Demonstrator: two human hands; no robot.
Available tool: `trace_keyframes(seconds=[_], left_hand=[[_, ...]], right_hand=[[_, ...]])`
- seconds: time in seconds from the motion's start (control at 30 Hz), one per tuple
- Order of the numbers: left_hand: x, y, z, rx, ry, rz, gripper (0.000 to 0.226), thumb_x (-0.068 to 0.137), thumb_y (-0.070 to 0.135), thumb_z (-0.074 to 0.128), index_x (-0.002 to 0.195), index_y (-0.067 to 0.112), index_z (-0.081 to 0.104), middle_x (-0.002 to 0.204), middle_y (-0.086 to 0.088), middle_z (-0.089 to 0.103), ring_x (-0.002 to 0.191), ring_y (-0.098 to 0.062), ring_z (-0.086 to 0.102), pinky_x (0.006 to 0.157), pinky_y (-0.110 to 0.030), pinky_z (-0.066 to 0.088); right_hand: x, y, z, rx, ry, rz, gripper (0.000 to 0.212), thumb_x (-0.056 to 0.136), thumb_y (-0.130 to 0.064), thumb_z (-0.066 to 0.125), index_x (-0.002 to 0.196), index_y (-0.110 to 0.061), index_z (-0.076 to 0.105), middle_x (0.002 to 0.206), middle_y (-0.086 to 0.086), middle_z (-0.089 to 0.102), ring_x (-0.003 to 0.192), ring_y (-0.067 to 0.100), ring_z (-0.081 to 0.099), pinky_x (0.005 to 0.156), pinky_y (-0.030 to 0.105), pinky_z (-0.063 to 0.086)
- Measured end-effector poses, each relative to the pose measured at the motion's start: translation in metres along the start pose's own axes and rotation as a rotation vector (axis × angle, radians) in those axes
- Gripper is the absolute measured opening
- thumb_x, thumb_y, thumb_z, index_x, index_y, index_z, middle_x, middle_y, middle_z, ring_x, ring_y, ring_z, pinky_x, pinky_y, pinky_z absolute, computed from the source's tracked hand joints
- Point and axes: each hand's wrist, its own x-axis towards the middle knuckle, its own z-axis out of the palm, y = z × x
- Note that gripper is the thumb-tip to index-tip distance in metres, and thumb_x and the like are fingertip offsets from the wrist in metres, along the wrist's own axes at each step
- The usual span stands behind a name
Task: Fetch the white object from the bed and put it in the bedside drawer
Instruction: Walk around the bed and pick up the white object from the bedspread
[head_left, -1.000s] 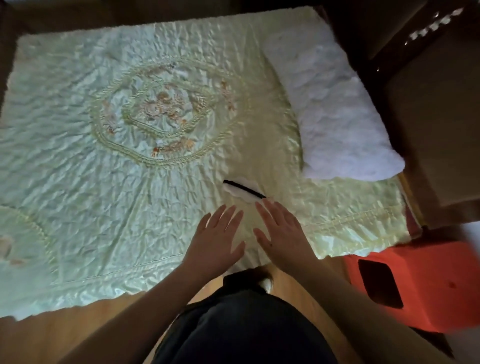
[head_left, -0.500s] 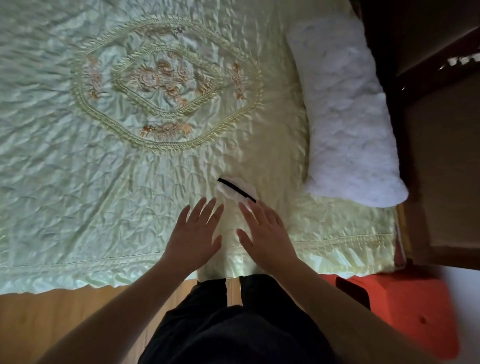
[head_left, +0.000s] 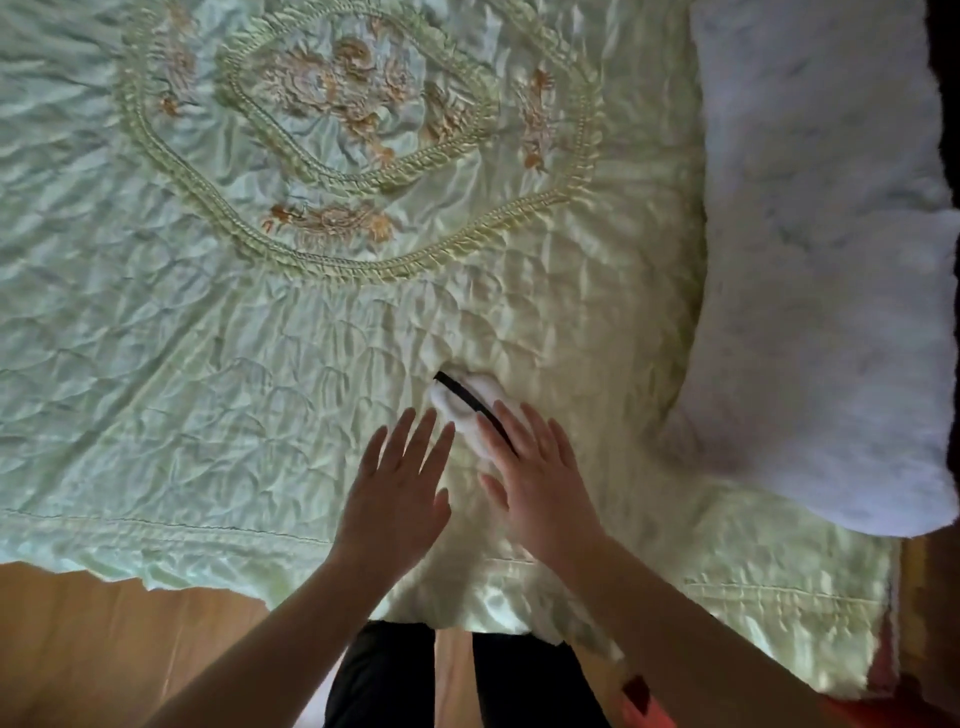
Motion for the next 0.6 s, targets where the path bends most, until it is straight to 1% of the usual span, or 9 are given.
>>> trace_keyframes(seconds=[0.03,0.07,0.13,0.17,0.23,0.33,0.43,0.5,0.6], left_hand=[[0.008,0.002,0.011,-0.008,-0.036,-0.002,0.067,0.091,0.035,0.051,0.150,0.014,0.028,0.158,-0.014,0.023,0.146,-0.031,0.018,0.117,-0.051,0.021],[0.017,0.004,0.021,0.004,-0.063,-0.001,0.069,0.094,0.036,0.047,0.153,0.016,0.016,0.160,-0.012,0.010,0.148,-0.029,0.007,0.120,-0.048,0.011],[0.034,0.008,0.041,0.040,-0.083,-0.009,0.069,0.099,0.038,0.032,0.152,0.020,-0.009,0.158,-0.006,-0.017,0.147,-0.024,-0.016,0.119,-0.043,-0.009],[0.042,0.009,0.049,0.044,-0.100,-0.025,0.069,0.099,0.038,0.028,0.151,0.022,-0.014,0.157,-0.004,-0.024,0.145,-0.023,-0.022,0.118,-0.042,-0.013],[0.056,0.010,0.062,0.039,-0.114,-0.056,0.069,0.099,0.036,0.027,0.152,0.022,-0.015,0.157,-0.004,-0.025,0.144,-0.021,-0.026,0.118,-0.041,-0.013],[0.075,0.006,0.078,0.040,-0.149,-0.075,0.069,0.098,0.033,0.029,0.152,0.020,-0.014,0.160,-0.005,-0.021,0.145,-0.022,-0.024,0.118,-0.041,-0.012],[0.086,0.002,0.091,0.050,-0.160,-0.083,0.069,0.098,0.031,0.031,0.153,0.020,-0.010,0.161,-0.006,-0.016,0.146,-0.022,-0.019,0.118,-0.040,-0.011],[0.092,-0.002,0.099,0.021,-0.157,-0.095,0.069,0.098,0.029,0.033,0.154,0.019,-0.006,0.162,-0.006,-0.012,0.147,-0.022,-0.016,0.118,-0.039,-0.010],[0.092,-0.007,0.111,-0.013,-0.178,-0.135,0.068,0.098,0.031,0.034,0.154,0.019,-0.003,0.163,-0.005,-0.009,0.148,-0.021,-0.014,0.119,-0.039,-0.007]], right_hand=[[0.009,0.010,0.008,0.012,-0.012,0.007,0.060,0.097,-0.037,0.050,0.150,-0.019,0.031,0.158,0.004,0.028,0.147,0.029,0.019,0.118,0.050,0.017],[0.019,0.018,0.015,0.016,-0.031,0.013,0.061,0.096,-0.037,0.051,0.150,-0.018,0.031,0.157,0.005,0.030,0.146,0.030,0.021,0.118,0.049,0.017],[0.035,0.032,0.028,0.011,-0.036,0.012,0.061,0.095,-0.033,0.057,0.148,-0.014,0.035,0.154,0.009,0.036,0.143,0.032,0.028,0.116,0.049,0.020],[0.044,0.040,0.034,0.006,-0.022,0.013,0.060,0.093,-0.030,0.060,0.146,-0.012,0.040,0.150,0.010,0.041,0.140,0.033,0.034,0.115,0.050,0.025],[0.061,0.054,0.047,-0.007,-0.028,0.022,0.058,0.093,-0.030,0.060,0.145,-0.012,0.042,0.148,0.011,0.045,0.139,0.032,0.037,0.114,0.049,0.027],[0.082,0.072,0.069,-0.043,-0.124,0.051,0.063,0.096,-0.040,0.048,0.151,-0.015,0.027,0.152,0.009,0.038,0.141,0.027,0.031,0.116,0.040,0.020],[0.095,0.082,0.086,-0.040,-0.129,0.137,0.071,0.096,-0.046,0.047,0.152,-0.013,0.020,0.146,0.010,0.043,0.135,0.027,0.039,0.109,0.037,0.027],[0.103,0.083,0.094,-0.036,-0.110,0.166,0.074,0.094,-0.049,0.050,0.152,-0.012,0.023,0.144,0.011,0.046,0.130,0.028,0.043,0.103,0.038,0.032],[0.113,0.079,0.102,-0.018,-0.066,0.186,0.075,0.087,-0.049,0.061,0.147,-0.013,0.034,0.136,0.011,0.050,0.122,0.030,0.047,0.097,0.039,0.036]])
